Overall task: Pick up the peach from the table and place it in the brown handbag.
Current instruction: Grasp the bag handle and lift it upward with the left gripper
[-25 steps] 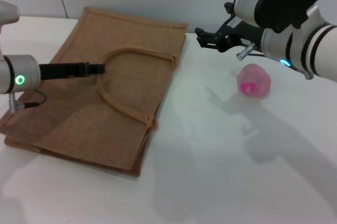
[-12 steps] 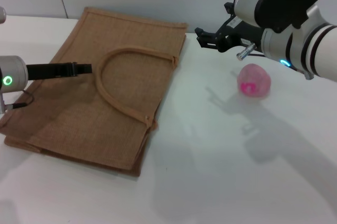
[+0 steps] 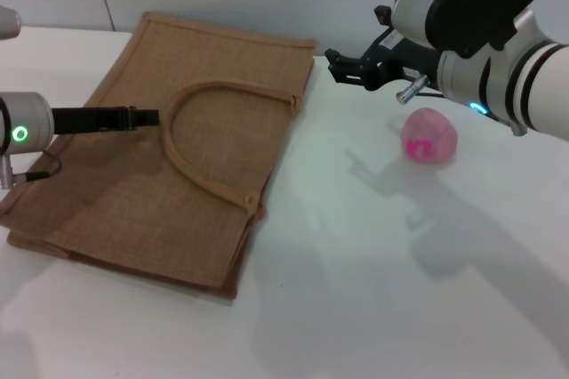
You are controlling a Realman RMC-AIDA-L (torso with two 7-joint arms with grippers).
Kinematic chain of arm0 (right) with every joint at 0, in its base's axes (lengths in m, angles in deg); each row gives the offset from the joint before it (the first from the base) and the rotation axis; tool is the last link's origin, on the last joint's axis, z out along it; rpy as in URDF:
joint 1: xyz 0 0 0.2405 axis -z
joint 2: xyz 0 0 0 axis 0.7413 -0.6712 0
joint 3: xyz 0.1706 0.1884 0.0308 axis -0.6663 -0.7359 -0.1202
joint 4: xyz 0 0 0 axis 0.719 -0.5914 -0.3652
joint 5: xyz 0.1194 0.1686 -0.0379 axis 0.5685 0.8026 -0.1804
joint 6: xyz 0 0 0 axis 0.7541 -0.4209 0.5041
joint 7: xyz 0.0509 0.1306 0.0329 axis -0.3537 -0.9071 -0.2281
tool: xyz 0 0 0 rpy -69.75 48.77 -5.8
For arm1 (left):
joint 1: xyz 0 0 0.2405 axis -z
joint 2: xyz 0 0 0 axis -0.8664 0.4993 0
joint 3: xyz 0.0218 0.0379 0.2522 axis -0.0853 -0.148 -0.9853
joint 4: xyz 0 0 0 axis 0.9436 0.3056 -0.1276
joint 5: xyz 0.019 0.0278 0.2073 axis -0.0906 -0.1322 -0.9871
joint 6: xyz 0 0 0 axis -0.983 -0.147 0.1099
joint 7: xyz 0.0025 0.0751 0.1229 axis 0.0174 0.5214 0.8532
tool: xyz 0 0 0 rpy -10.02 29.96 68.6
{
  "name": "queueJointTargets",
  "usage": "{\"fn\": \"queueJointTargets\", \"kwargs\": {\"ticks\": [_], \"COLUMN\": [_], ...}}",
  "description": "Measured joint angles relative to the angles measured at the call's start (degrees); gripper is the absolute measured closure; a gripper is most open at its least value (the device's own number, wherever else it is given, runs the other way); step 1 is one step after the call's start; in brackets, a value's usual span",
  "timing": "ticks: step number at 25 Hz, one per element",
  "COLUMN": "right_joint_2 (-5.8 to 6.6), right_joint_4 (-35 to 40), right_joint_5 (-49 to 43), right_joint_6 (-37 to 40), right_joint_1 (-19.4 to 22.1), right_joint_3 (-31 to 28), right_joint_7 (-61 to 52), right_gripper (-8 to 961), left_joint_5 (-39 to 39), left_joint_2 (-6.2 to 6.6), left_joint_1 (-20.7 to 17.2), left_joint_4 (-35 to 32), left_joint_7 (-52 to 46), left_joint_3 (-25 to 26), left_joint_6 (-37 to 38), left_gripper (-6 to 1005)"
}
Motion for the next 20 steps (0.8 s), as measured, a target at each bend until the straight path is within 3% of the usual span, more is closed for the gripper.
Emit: {"fn": "queueJointTargets", "kwargs": {"ticks": [20], "right_joint_2": [0.00], "right_joint_4": [0.6], "right_joint_5": [0.0], "right_joint_6": [-0.3], "right_joint_1": [0.0], "right_joint_3": [0.2], "right_joint_7": [0.0], "right_gripper": [84], "left_joint_5": [-4.4], "left_joint_2": [-0.58], "left_joint_1": [3.0], "left_joint_4": [3.1], "left_joint_7": [0.2], "left_joint_3": [-0.1], "left_joint_6": [4.7], "left_gripper": [743]}}
